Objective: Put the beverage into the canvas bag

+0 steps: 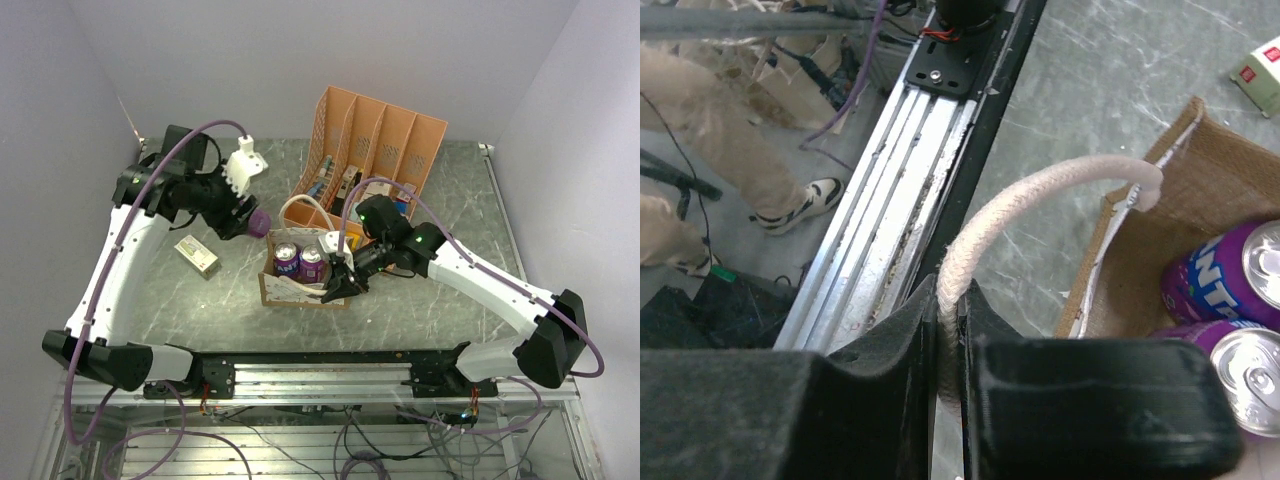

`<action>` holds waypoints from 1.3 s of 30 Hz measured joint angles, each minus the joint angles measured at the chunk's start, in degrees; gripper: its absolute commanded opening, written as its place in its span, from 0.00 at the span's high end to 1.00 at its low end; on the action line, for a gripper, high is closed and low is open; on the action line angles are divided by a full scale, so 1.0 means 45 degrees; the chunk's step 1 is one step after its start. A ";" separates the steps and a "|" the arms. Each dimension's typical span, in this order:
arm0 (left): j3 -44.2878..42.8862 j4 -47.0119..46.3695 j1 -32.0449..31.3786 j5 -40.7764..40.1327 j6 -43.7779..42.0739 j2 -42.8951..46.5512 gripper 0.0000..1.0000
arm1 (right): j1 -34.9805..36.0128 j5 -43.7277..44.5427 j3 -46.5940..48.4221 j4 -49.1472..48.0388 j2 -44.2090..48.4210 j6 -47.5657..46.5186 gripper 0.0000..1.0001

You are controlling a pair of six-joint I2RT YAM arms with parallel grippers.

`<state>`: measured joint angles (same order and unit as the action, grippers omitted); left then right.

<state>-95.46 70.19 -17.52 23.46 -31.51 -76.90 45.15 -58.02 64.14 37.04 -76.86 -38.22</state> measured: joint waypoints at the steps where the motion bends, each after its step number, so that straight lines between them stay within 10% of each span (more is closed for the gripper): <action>1: -0.0277 0.0005 -0.0262 0.0185 0.0034 -0.0238 0.93 | 0.0083 0.0000 -0.0005 0.0058 0.0000 -0.0083 0.98; 39: 0.0525 0.1219 -0.4624 0.0593 -0.2623 -0.2968 0.93 | 0.0563 0.0165 -0.0928 0.0408 0.0034 -0.1423 0.87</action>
<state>-93.10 75.68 -38.33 26.13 -43.31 -90.26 47.68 -57.28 59.96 38.87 -76.71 -44.62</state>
